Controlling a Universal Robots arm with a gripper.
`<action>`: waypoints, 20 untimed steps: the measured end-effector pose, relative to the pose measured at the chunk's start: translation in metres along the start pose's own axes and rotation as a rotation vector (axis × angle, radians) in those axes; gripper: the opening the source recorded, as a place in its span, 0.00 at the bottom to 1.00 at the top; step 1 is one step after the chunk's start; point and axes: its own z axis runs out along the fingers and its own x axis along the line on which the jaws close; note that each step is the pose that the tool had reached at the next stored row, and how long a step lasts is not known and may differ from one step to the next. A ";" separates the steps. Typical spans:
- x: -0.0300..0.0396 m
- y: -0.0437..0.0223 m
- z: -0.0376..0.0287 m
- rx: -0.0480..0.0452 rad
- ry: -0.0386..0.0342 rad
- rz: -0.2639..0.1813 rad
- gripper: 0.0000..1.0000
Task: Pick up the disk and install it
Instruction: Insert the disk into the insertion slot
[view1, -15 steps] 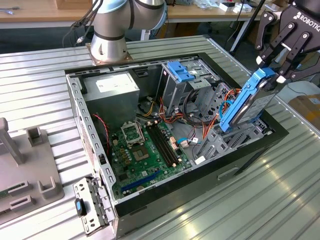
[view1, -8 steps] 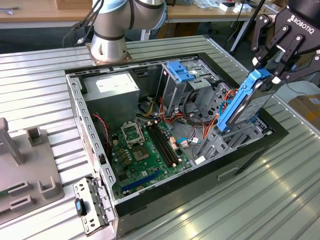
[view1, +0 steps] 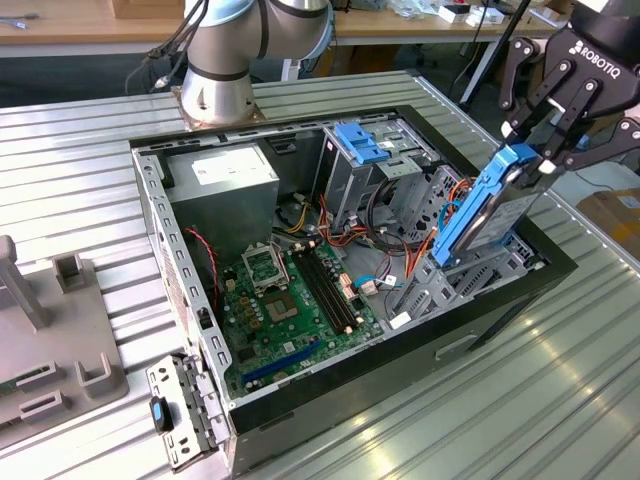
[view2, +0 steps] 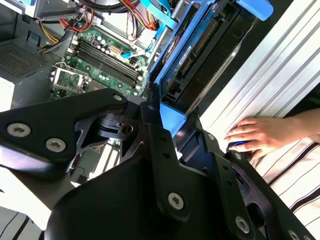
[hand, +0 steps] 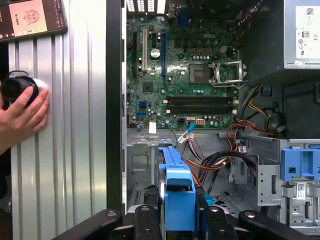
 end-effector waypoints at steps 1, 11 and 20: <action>-0.0001 0.0000 0.0008 0.0000 -0.0010 0.000 0.36; 0.0001 -0.0003 0.0161 -0.0002 -0.0021 0.000 0.36; 0.0010 -0.0008 0.0373 -0.0002 -0.0027 0.000 0.36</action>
